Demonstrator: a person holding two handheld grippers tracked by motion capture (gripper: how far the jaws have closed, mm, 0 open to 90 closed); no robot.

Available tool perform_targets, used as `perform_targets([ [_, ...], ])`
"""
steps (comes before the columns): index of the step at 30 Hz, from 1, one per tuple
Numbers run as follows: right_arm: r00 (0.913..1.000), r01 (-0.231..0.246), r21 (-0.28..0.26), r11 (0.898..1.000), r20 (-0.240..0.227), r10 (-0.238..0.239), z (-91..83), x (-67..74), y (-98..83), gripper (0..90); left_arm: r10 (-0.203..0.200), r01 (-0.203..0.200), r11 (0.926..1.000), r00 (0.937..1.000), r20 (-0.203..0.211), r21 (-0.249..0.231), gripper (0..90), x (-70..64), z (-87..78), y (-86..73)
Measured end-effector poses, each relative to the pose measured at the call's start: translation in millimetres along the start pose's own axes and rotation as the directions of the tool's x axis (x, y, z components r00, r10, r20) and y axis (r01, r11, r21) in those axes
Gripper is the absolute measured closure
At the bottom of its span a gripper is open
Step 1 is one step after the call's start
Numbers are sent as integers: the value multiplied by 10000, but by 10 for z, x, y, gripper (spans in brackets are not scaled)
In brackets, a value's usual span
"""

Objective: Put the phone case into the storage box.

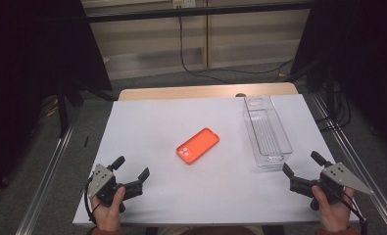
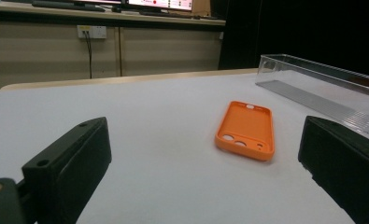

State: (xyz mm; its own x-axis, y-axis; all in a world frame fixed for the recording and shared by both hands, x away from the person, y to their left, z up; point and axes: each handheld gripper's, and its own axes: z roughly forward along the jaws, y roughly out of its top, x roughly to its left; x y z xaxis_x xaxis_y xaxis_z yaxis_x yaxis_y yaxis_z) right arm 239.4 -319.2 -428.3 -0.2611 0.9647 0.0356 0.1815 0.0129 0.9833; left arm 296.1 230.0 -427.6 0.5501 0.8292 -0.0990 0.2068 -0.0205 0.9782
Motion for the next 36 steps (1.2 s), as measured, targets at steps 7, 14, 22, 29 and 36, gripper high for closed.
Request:
perform_targets([
  [7,10000,-83,63,9999,-8,83,3,-12,-4,0,-76,74,9997,9999,91,235,27,0,46,-8],
  [14,9998,-205,36,9998,-71,206,5,-16,-7,0,-178,169,9995,9993,321,263,33,-13,80,-2],
  [22,9996,-243,36,9997,-145,243,11,-15,-7,0,-193,173,9993,9977,644,325,36,-29,104,4],
  [29,9995,-280,46,9996,-154,280,13,-15,-6,0,49,-65,9999,9919,1272,127,36,-81,154,38],
  [36,9993,-311,21,9995,-205,312,16,-18,-6,0,-54,-4,9994,9868,1616,355,31,-109,204,40],
])
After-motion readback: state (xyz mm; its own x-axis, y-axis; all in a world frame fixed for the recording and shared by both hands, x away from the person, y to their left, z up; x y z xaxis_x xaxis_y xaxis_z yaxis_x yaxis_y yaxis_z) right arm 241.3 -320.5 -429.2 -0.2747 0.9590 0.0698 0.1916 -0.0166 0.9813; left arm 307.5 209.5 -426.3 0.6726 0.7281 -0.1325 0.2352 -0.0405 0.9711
